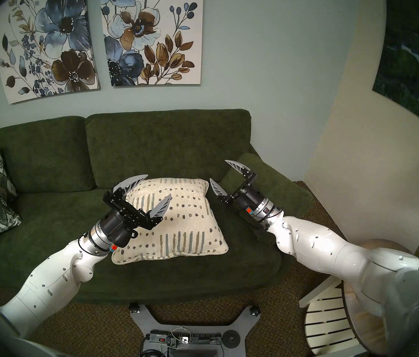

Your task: Fluff a cushion

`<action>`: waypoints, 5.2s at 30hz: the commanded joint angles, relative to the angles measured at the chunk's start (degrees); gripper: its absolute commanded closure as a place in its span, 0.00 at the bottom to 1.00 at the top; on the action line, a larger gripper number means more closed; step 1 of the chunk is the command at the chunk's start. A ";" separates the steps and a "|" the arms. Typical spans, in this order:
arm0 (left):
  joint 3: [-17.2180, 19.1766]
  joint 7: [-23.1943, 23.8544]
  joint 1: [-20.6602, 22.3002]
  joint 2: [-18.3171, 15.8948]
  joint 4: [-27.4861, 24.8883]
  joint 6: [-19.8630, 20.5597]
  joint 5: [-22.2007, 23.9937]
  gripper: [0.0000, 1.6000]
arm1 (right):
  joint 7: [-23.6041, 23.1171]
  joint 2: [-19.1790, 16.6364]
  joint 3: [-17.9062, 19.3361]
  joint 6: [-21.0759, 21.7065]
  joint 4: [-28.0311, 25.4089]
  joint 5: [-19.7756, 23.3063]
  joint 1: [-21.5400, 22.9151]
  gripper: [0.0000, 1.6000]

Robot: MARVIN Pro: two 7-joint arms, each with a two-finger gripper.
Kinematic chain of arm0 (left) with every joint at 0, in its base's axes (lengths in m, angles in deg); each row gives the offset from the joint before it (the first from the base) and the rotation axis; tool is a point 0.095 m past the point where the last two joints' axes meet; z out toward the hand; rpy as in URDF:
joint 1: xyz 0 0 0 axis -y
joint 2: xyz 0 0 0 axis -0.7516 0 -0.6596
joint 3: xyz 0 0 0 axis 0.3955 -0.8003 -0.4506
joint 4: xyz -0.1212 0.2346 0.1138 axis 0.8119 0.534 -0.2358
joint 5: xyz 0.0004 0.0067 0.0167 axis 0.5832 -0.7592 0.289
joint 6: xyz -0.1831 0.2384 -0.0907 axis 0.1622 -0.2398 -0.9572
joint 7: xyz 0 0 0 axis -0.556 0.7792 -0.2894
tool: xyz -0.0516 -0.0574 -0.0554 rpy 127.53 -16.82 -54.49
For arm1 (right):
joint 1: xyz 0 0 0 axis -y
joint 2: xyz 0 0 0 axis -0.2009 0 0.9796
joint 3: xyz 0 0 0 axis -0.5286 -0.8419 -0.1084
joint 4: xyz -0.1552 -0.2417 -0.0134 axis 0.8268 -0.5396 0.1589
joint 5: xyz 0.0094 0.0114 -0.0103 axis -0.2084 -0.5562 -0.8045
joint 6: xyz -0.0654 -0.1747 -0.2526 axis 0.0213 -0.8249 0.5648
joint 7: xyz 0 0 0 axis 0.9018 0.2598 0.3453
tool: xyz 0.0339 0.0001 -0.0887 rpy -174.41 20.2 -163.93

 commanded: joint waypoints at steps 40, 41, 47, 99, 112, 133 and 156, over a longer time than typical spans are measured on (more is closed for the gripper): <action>0.07 -0.03 0.05 -0.03 -0.22 0.06 -0.03 0.00 | -10.40 -3.62 -10.03 9.52 -6.75 -0.98 -9.79 0.00; 0.07 -0.03 0.05 -0.03 -0.22 0.06 -0.03 0.00 | -9.88 -3.07 -10.33 8.49 -5.12 -1.18 -9.90 0.00; 0.07 -0.03 0.07 -0.01 -0.20 0.06 -0.04 0.00 | -11.57 -0.19 -11.54 8.19 1.62 1.71 -11.24 0.00; 0.07 -0.04 0.09 0.04 -0.13 0.06 -0.04 0.00 | -3.59 15.64 -13.17 -5.03 37.43 -2.75 -6.05 0.00; 0.06 -0.03 0.10 0.09 -0.05 0.06 -0.03 0.00 | -6.10 20.64 -12.95 -5.03 42.18 -1.76 -5.98 0.00; 0.07 -0.03 0.11 0.11 -0.03 0.06 -0.04 0.00 | -9.30 25.32 -12.26 -3.82 46.90 -0.06 -7.07 1.00; 2.42 -1.16 -11.87 -8.63 11.24 0.06 -2.73 0.00 | -10.26 26.10 -11.40 -3.62 48.01 1.69 -7.28 1.00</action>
